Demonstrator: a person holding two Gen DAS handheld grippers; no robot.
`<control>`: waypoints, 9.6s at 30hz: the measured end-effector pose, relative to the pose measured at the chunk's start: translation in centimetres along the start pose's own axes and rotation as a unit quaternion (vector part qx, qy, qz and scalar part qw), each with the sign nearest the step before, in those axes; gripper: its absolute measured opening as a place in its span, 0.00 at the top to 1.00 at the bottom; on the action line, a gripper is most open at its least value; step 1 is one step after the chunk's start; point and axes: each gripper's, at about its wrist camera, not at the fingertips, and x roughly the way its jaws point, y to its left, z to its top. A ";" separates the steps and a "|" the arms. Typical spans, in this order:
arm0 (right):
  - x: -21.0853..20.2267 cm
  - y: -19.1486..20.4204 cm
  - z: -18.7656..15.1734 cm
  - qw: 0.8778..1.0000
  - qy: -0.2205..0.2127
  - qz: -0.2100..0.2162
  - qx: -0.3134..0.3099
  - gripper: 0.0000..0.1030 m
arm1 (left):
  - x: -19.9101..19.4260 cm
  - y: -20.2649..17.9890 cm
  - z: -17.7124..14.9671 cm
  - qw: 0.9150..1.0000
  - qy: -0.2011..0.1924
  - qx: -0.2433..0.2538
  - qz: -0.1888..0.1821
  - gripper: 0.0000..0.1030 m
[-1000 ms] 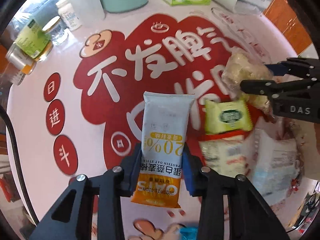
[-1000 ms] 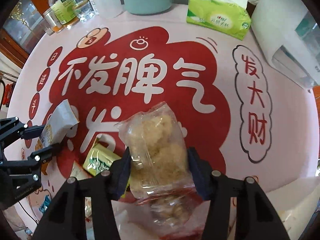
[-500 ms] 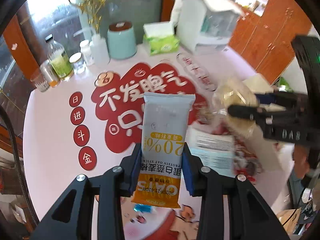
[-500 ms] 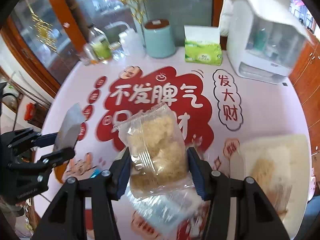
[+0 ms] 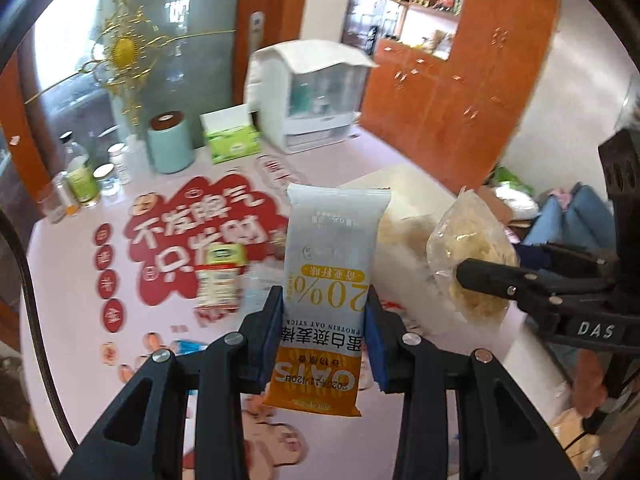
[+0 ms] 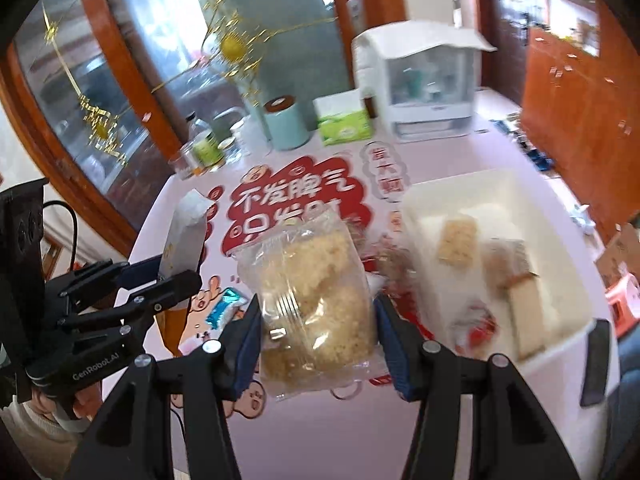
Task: Organize snacks
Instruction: 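Carry both snacks over the white tray and open the left tool to drop the oat stick, then move both open tools away from the tray back over the snack pile, then grasp the blue foil packet with the left tool while the right grasps the large clear printed bag, then carry both snacks over the white tray and open both tools to release them, then move both open tools back over the remaining snacks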
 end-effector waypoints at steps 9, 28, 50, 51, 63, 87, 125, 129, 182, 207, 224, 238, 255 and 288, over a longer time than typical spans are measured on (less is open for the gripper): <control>-2.7 -6.8 -0.1 0.998 -0.030 0.001 0.047 0.48 | 0.6 -6.7 1.3 1.000 -0.018 0.014 -0.003 0.65; 0.2 -26.6 3.1 0.999 0.015 -0.002 0.037 0.47 | 18.5 -21.0 7.2 0.993 0.058 -0.064 0.085 0.64; 8.2 -31.5 2.4 0.994 0.092 0.007 0.057 0.45 | 25.6 -22.3 6.7 0.974 0.140 -0.043 0.173 0.19; 8.2 -31.3 2.4 0.994 0.090 0.009 0.053 0.45 | 25.6 -22.4 6.6 0.974 0.139 -0.041 0.172 0.19; 7.2 -30.2 2.2 0.996 0.074 0.004 0.040 0.45 | 23.9 -22.1 5.8 0.977 0.128 -0.063 0.160 0.18; 2.0 -19.0 0.3 0.999 -0.001 0.028 0.044 0.37 | 9.9 -13.0 0.2 0.980 0.064 -0.081 0.171 0.18; 10.2 0.2 -6.7 0.998 0.044 -0.041 0.016 0.34 | 8.0 14.6 -7.8 0.978 0.131 -0.046 0.157 0.12; 13.7 0.6 -5.4 0.998 0.057 -0.028 -0.007 0.27 | 10.9 17.0 -9.4 0.966 0.183 -0.065 0.169 0.12; 24.1 6.4 -1.5 0.942 0.195 0.065 -0.265 0.47 | 12.8 16.8 -7.9 0.964 0.181 -0.124 0.151 0.76; 4.2 1.0 -10.4 0.992 0.074 -0.072 -0.075 0.48 | 3.2 -0.4 -5.3 0.997 0.072 0.010 0.003 0.77; -1.7 -12.7 -2.2 0.993 -0.015 -0.106 -0.047 0.47 | 5.7 -12.0 4.0 0.999 0.022 -0.004 0.033 0.77; -0.2 -25.0 2.7 0.993 -0.011 -0.112 -0.030 0.45 | 17.9 -21.2 11.4 0.997 0.028 -0.018 0.069 0.77; 3.5 -26.7 1.3 0.993 0.007 -0.096 -0.068 0.31 | 20.5 -19.1 9.0 0.992 0.050 -0.080 0.083 0.10; -4.6 -12.5 -0.1 0.988 -0.109 -0.108 0.015 0.31 | -7.4 -1.7 4.0 0.981 -0.072 -0.032 0.176 0.10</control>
